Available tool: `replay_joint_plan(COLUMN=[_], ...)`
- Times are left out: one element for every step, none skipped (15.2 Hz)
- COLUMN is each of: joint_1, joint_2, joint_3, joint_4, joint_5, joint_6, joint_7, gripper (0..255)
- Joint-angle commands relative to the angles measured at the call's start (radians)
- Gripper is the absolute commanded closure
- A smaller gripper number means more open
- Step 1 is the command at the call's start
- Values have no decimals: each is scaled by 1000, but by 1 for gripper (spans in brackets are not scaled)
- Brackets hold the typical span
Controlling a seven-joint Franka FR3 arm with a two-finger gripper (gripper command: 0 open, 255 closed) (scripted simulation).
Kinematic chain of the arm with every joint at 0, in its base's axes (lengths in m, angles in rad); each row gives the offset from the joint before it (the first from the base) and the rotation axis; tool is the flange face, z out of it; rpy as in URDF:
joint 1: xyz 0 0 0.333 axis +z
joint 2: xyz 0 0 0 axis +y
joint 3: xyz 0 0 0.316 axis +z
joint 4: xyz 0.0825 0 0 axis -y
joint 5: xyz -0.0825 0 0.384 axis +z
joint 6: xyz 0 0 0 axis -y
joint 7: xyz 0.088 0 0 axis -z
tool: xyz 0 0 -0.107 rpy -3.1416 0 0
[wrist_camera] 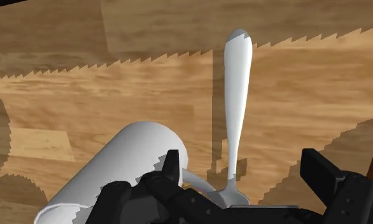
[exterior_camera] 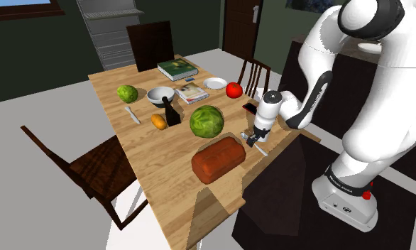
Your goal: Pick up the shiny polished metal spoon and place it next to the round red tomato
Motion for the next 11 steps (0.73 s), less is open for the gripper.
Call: replay_joint_plan(joint_1=[12, 15, 19, 18, 17, 17, 17, 17, 17, 17, 17], joint_2=[49, 70, 102, 102, 102, 102, 102, 102, 102, 102, 102], joint_3=[-18, -24, -32, -30, -30, -30, -30, -29, -29, -29, -29], joint_4=[34, 49, 73, 73, 73, 73, 73, 73, 73, 73, 73], joint_5=[-81, -115, -165, -165, -165, -165, -165, -165, -165, -165, -165], joint_6=[3, 4, 5, 4, 4, 4, 4, 4, 4, 4, 4], joint_7=[75, 106, 154, 154, 154, 154, 154, 154, 154, 154, 154], gripper=[0, 0, 0, 0, 0, 0, 0, 0, 0, 0, 0])
